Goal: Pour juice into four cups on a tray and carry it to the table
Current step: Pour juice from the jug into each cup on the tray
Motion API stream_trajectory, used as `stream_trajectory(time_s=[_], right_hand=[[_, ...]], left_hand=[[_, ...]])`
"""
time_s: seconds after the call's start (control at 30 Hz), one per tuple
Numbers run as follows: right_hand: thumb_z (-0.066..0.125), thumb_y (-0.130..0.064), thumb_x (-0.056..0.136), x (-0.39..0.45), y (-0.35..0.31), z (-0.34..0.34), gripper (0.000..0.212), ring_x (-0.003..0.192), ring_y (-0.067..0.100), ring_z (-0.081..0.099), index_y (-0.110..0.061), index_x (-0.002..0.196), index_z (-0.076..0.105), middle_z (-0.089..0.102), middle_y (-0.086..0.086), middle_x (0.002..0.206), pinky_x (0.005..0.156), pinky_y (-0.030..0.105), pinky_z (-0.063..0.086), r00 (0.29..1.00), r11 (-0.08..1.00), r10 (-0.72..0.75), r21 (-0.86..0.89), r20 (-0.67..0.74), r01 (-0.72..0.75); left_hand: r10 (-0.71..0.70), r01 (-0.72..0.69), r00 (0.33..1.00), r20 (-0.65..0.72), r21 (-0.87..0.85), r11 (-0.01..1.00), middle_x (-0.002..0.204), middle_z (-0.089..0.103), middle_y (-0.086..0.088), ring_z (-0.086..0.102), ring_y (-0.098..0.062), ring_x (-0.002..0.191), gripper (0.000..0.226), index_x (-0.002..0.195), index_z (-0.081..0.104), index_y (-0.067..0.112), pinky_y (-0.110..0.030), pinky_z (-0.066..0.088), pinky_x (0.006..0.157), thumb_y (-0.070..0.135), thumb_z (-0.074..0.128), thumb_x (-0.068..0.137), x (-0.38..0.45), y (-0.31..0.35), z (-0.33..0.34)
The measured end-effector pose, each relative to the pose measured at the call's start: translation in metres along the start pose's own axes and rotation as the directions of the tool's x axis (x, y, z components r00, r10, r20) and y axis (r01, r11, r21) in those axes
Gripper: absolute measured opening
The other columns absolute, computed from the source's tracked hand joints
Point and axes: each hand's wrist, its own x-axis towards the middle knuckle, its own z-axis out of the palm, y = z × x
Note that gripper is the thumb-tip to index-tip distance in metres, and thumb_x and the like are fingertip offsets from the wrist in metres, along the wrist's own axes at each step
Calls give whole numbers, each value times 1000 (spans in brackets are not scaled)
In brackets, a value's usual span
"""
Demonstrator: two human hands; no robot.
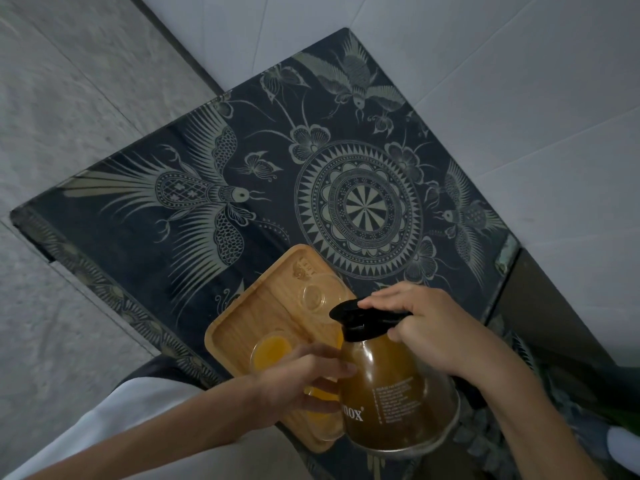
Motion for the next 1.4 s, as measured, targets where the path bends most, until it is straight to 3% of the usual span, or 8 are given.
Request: stream_trajectory(time_s=[0.2,0.33,0.5,0.67,0.77,1.13,1.4], right_hand=[[56,1,83,6,-5,-1,60,116,-2,51,-45,118,72,59,-30,120,82,14,36,1000,1000,30,1,10,-30],[55,0,82,9,-6,-3,60,118,0,50,-45,118,72,59,-30,122,87,18,36,999,999,43,-16,30,-42],[54,1,83,13,-8,-4,60,116,0,50,-46,117,72,58,-31,120,81,15,34,997,998,66,-22,33,-66],[55,0,83,15,-12,-5,60,117,5,51,-49,114,72,59,-27,122,89,23,35,995,996,91,-8,46,-91],[56,-1,82,16,-13,-5,60,118,6,51,-49,113,72,59,-26,124,91,24,36,994,995,98,-8,50,-98],[56,-4,82,14,-15,-8,59,122,8,52,-48,117,71,61,-26,125,95,29,38,993,993,108,-48,54,-105],[54,-5,81,13,-19,-11,60,115,7,56,-50,117,71,62,-26,124,84,23,43,987,988,142,-65,73,-137]], left_hand=[[-10,9,999,30,6,1000,139,68,-10,66,-27,129,77,142,58,19,-47,58,108,39,86,73,1,1,-6],[-16,16,999,46,-8,1000,139,70,-10,68,-27,128,80,144,57,16,-46,57,109,39,87,73,2,2,-8],[4,-5,998,67,29,1000,137,71,-8,67,-27,129,62,136,65,16,-42,56,111,35,78,79,1,9,-7],[-3,1,997,83,26,1000,134,73,-7,67,-28,129,55,135,68,15,-43,55,112,33,75,84,1,12,-8],[0,-2,995,98,26,1000,126,76,-2,69,-25,124,50,132,70,17,-41,56,110,32,75,85,0,13,-9],[-3,1,993,116,24,1000,127,76,-2,71,-22,120,52,131,71,17,-34,59,101,34,75,82,-1,17,-6],[-18,18,991,130,6,1000,117,78,0,73,-20,111,47,126,73,16,-29,60,91,33,74,82,-2,18,-1]])
